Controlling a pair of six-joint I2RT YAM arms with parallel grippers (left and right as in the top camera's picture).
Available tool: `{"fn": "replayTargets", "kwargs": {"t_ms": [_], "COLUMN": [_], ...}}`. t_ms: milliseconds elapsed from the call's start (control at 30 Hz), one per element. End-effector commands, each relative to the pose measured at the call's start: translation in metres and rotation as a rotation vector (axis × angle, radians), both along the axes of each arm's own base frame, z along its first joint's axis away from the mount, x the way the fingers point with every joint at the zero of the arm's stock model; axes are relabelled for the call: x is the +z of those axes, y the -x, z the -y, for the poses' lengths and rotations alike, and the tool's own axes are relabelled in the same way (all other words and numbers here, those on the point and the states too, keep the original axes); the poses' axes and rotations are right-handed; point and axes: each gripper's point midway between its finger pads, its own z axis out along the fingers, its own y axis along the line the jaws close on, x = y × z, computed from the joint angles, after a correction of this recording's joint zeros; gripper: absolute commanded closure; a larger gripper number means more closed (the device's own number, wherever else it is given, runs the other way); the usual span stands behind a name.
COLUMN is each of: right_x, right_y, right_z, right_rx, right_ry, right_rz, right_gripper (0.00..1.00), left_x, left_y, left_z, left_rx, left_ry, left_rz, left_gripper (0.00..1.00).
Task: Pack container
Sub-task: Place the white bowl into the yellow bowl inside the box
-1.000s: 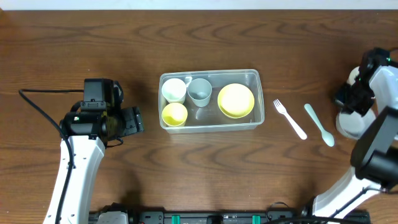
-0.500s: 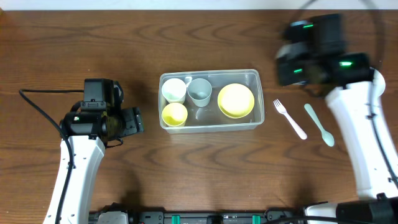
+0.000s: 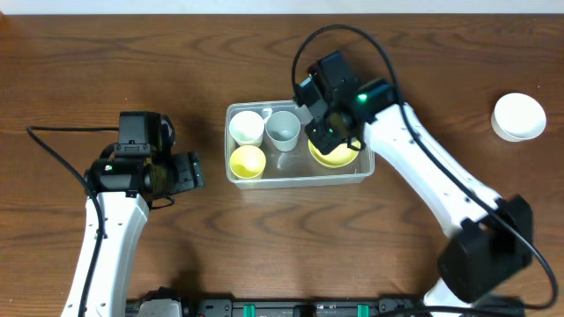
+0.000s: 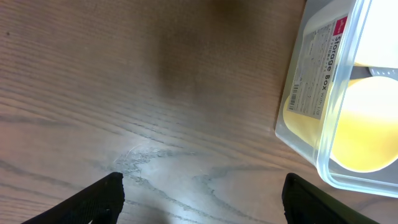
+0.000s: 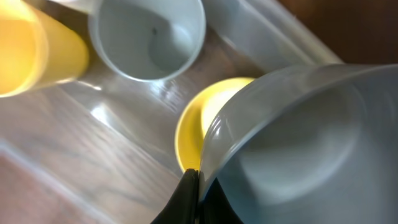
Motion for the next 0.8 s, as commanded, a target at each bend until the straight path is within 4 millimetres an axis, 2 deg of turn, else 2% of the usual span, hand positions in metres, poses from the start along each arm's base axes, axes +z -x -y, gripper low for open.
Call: {"fn": "replayTargets", "kwargs": {"t_ms": [0, 100, 167, 267, 300, 567, 667, 767], "right_x": [-0.02, -0.025, -0.026, -0.026, -0.026, -0.02, 0.003, 0.046], "right_y": [0.001, 0.001, 0.0, -0.002, -0.003, -0.012, -0.027, -0.047], "right_z": [0.002, 0.002, 0.003, 0.008, 0.01, 0.02, 0.035, 0.064], "right_rx": [-0.022, -0.022, -0.023, -0.032, -0.035, -0.108, -0.224, -0.367], "right_ry": [0.04, 0.049, 0.052, 0.077, 0.088, 0.102, 0.089, 0.044], "right_rz": [-0.037, -0.051, -0.048, -0.033, -0.028, 0.007, 0.087, 0.205], "right_gripper": [0.99, 0.98, 0.93, 0.68, 0.65, 0.66, 0.65, 0.62], "left_x": [0.0, 0.0, 0.0, 0.0, 0.0, 0.0, 0.0, 0.0], "left_y": [0.001, 0.001, 0.001, 0.001, 0.001, 0.001, 0.001, 0.001], "left_z": [0.0, 0.0, 0.0, 0.0, 0.0, 0.0, 0.0, 0.0], "left_rx": [0.011, 0.011, 0.011, 0.011, 0.011, 0.011, 0.011, 0.011], "left_ry": [0.013, 0.013, 0.013, 0.013, 0.013, 0.013, 0.013, 0.013], "left_rz": [-0.003, -0.003, -0.003, -0.003, -0.003, -0.003, -0.004, -0.004], "left_gripper": [0.19, 0.19, 0.19, 0.19, 0.19, 0.19, 0.19, 0.19]}}
